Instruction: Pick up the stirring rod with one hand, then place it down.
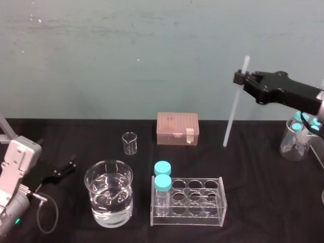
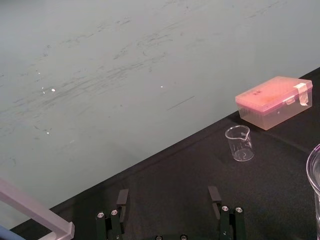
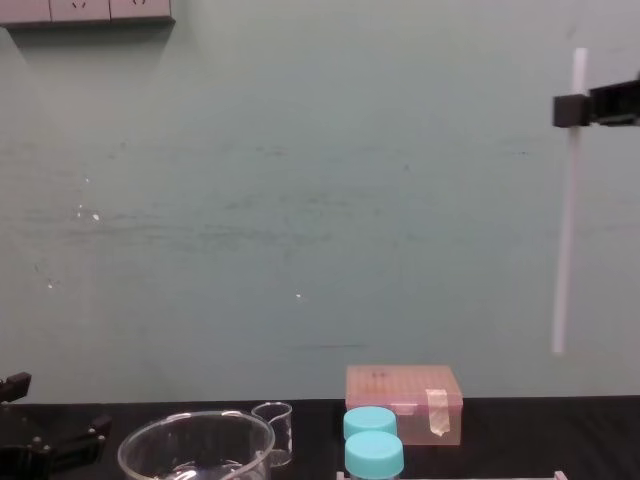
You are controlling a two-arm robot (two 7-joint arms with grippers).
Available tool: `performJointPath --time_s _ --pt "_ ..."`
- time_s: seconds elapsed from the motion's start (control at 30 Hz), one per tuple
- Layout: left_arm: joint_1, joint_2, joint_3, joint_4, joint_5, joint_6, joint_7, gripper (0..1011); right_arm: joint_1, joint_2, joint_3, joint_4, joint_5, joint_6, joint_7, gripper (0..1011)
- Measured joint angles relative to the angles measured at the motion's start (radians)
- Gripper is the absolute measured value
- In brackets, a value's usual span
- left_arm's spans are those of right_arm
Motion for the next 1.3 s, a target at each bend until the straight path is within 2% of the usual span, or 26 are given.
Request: performJointPath --time_s 0.03,0.17,0.27,0.5,0.67,0.9,1.3 --pt "0.0 0.0 0.0 0.0 0.0 0.0 0.0 1005 -0.019 0.021 0.005 -0.014 0.007 -0.01 0.013 72" --pt "0.0 0.0 0.0 0.0 0.0 0.0 0.0 1005 -0.057 0.057 0.008 -0.036 0.011 -0.04 0.044 72" --pt "0.0 0.0 0.0 0.0 0.0 0.0 0.0 1005 -0.089 0.087 -0.003 -0.051 0.007 -0.084 0.081 72" --pt "0.0 0.0 0.0 0.0 0.0 0.0 0.0 1005 -0.11 0.121 -0.041 -0.058 -0.016 -0.139 0.142 72" --pt "0.0 0.0 0.0 0.0 0.0 0.0 0.0 1005 -0.109 0.122 -0.063 -0.046 -0.026 -0.158 0.165 72" --pt "0.0 0.0 0.0 0.0 0.0 0.0 0.0 1005 -0.103 0.106 -0.093 -0.024 -0.039 -0.178 0.183 72" --pt "0.0 0.0 0.0 0.0 0.0 0.0 0.0 1005 -0.103 0.091 -0.118 -0.008 -0.039 -0.187 0.192 72"
